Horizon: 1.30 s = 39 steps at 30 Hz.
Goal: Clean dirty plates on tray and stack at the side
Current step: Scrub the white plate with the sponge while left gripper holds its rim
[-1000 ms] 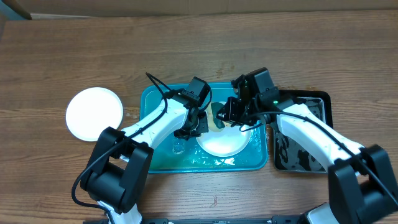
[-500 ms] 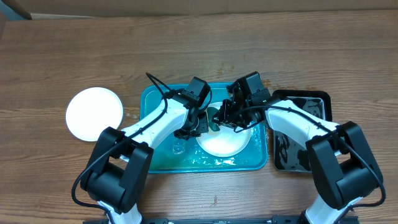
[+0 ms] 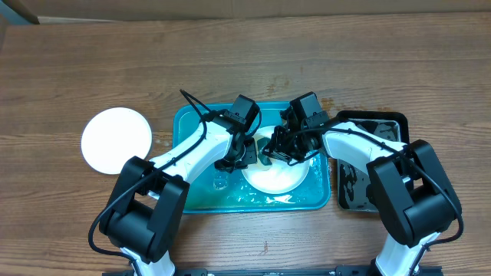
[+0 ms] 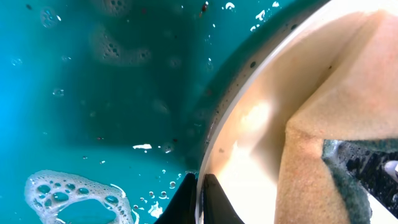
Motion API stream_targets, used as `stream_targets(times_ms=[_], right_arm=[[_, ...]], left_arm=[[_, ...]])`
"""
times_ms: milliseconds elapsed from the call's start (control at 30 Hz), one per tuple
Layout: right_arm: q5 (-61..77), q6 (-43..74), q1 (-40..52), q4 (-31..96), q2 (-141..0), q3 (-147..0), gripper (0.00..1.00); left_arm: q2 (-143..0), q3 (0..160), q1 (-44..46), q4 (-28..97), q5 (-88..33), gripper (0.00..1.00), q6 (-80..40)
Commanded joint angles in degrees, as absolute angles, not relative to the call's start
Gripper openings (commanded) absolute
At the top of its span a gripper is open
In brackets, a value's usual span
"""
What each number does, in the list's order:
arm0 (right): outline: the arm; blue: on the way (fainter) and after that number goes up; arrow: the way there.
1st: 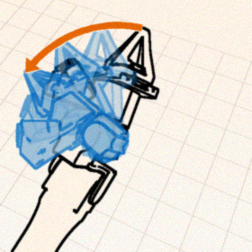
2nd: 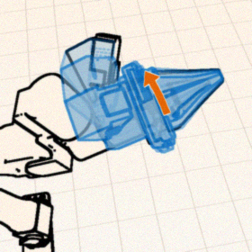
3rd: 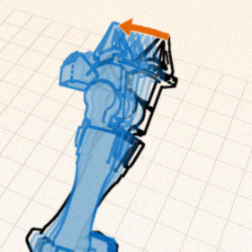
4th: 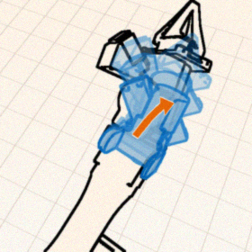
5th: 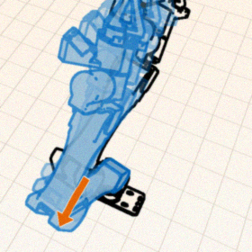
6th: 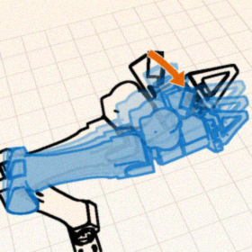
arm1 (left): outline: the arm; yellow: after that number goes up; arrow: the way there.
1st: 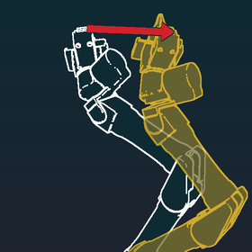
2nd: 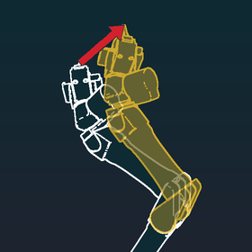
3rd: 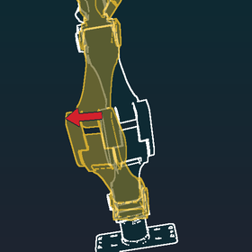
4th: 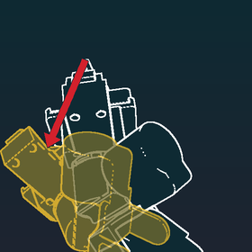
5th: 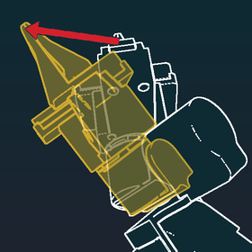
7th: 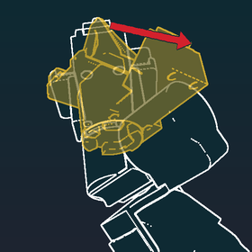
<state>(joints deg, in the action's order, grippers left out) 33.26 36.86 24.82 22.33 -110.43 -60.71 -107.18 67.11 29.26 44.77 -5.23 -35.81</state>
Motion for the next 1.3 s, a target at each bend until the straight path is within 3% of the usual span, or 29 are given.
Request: stream_targets(times_ms=[0, 467, 900, 1267], right_arm=[[22.5, 38.9, 25.0, 25.9, -112.0, -60.7, 0.04], [3.6, 39.2, 23.7, 40.3, -111.9, -61.1, 0.04], [-2.3, 38.0, 20.8, 51.6, -111.0, -68.3, 0.04], [-3.3, 37.5, 20.8, 54.2, -100.3, -70.5, 0.04]], left_arm=[[-108.5, 66.7, 29.6, 45.9, -4.4, 0.04, -34.9], [-108.5, 64.5, 29.6, 46.7, -3.2, 0.04, -35.4], [-108.5, 64.1, 29.2, 46.7, -2.5, 0.04, -36.2], [-108.3, 64.1, 26.4, 47.4, -3.4, 0.04, -36.4]])
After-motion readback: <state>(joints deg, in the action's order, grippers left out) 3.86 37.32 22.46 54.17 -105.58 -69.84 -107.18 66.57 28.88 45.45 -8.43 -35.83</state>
